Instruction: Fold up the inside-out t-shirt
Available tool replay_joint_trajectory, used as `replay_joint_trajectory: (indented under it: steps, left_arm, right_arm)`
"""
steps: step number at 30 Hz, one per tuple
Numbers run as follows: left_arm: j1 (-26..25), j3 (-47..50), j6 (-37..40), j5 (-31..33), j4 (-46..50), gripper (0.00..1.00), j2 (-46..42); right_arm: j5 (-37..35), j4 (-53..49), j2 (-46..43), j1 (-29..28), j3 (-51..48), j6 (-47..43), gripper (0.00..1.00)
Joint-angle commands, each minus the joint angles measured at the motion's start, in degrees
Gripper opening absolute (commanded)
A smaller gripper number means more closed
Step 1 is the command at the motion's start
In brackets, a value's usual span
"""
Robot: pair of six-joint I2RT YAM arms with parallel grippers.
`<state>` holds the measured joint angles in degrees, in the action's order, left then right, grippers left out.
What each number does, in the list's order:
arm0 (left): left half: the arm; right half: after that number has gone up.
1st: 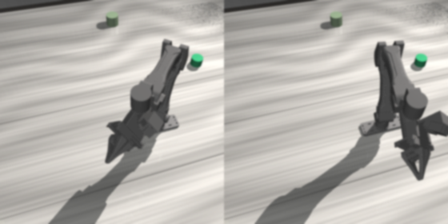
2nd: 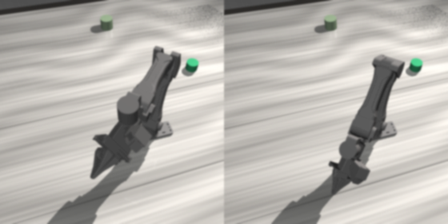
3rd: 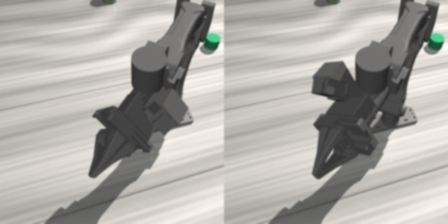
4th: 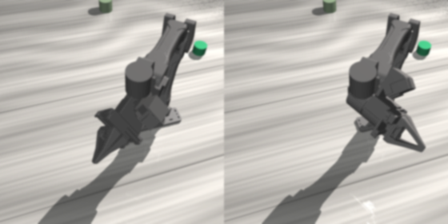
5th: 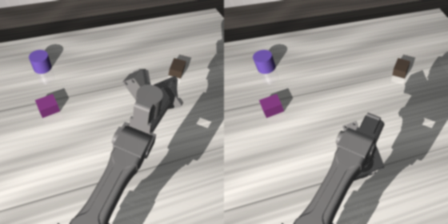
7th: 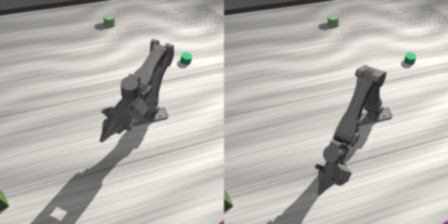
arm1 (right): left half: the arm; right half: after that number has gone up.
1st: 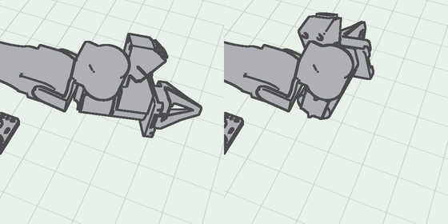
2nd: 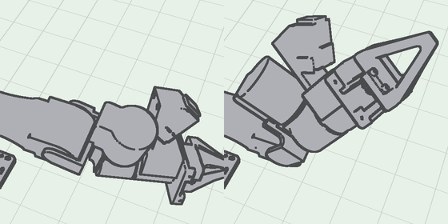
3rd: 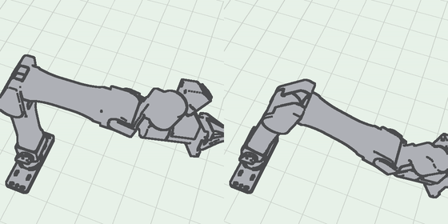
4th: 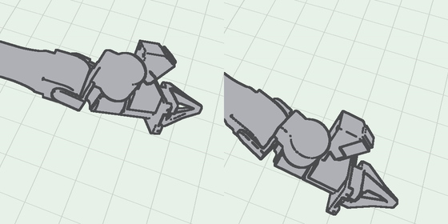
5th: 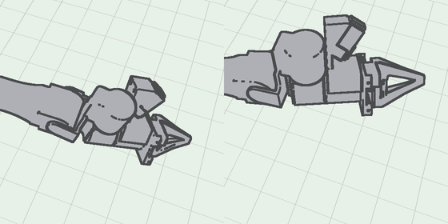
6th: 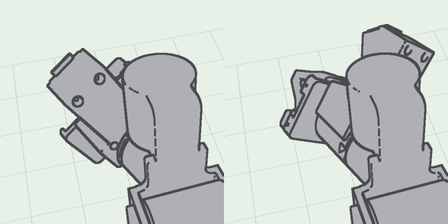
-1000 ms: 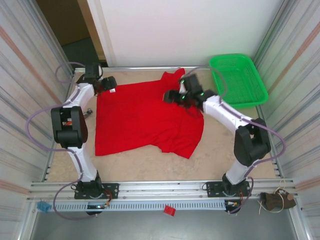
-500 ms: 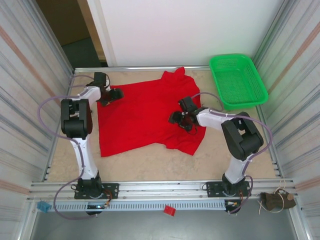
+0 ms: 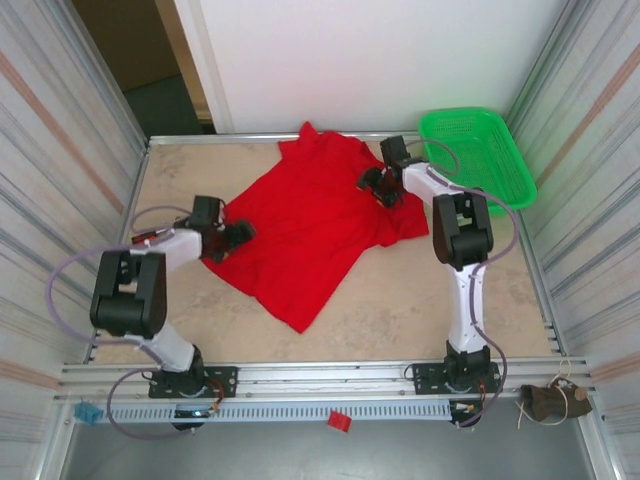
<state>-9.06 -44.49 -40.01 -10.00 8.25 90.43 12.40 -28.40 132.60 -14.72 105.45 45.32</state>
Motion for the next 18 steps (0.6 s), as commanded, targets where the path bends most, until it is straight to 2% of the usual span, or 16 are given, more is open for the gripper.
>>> replay_joint_trajectory:
  steps: [1,4,7,10,13,18]
  left_arm:
    - [-8.9,9.4,-13.6,4.3,3.6,0.83,-6.2]
    - [-19.4,9.6,-19.8,8.4,5.9,0.83,-10.3]
    - [-25.0,3.9,-18.0,12.7,11.7,0.83,-12.7]
    - [-24.3,-3.4,-10.0,15.2,14.8,0.83,-13.2]
    - [-21.1,-10.9,-1.4,15.1,15.3,0.84,-9.3]
    - [-13.9,-21.1,10.5,9.0,11.4,0.84,5.3]
  right_arm:
    - [3.8,-11.3,10.4,-0.5,14.9,-5.9,0.67]
    - [7.5,-16.5,18.2,-0.7,29.4,-8.5,0.66]
    - [10.2,-16.4,15.7,-1.3,31.3,-11.6,0.65]
    - [9.4,-10.4,3.9,-2.1,21.0,-13.5,0.66]
    - [8.4,-6.3,-7.4,-2.4,9.3,-13.3,0.68]
    - [6.6,0.7,-24.0,-4.2,-15.4,-10.3,0.68]
